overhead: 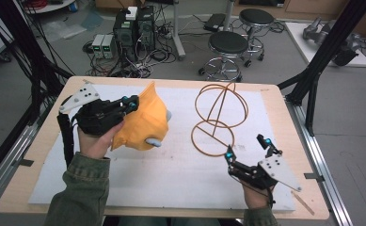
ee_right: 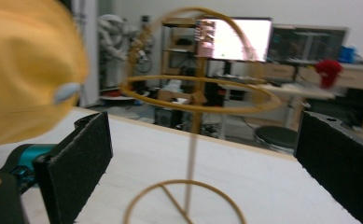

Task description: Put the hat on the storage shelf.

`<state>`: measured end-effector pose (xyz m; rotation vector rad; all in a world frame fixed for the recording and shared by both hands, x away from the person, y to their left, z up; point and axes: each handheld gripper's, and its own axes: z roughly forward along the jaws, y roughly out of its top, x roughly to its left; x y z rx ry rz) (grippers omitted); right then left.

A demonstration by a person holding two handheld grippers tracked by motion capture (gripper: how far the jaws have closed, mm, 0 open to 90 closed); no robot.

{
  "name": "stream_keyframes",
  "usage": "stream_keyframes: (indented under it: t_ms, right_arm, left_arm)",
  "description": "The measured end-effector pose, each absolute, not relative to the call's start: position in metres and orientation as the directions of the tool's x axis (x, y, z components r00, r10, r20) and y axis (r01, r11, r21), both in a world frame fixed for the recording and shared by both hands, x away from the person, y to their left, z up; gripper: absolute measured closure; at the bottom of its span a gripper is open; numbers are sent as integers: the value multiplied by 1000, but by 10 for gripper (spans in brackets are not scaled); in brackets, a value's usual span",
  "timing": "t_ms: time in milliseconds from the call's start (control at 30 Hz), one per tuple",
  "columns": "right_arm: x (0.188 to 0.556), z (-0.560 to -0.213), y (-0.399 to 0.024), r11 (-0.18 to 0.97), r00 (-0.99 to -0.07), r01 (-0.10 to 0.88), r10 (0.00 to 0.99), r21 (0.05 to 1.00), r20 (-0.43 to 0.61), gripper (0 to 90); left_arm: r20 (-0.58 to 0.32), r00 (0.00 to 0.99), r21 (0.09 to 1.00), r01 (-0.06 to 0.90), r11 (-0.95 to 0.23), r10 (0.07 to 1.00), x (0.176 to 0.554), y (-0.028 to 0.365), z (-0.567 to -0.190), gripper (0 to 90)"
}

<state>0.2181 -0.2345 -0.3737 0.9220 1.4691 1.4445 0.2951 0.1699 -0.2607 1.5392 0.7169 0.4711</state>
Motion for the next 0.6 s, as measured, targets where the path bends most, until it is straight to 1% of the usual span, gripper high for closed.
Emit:
stream_keyframes:
  t_ms: [133, 300, 467, 600]
  right_arm:
    - [209, -366, -207, 107, -440, -94, 887, 990, -138, 35]
    - [205, -366, -170, 134, -548, -110, 818, 985, -172, 40]
    - [208, -369, -155, 154, -579, -108, 793, 982, -188, 42]
    - [211, -370, -144, 145, -612, -111, 769, 983, -183, 45]
  left_arm:
    - [-128, 727, 987, 160, 16, 675, 293, 168, -260, 865]
    - [-143, 739, 986, 167, 26, 658, 291, 164, -261, 865]
    - [-153, 748, 985, 168, 39, 646, 289, 159, -261, 865]
    - [-152, 754, 985, 167, 38, 639, 289, 154, -262, 865]
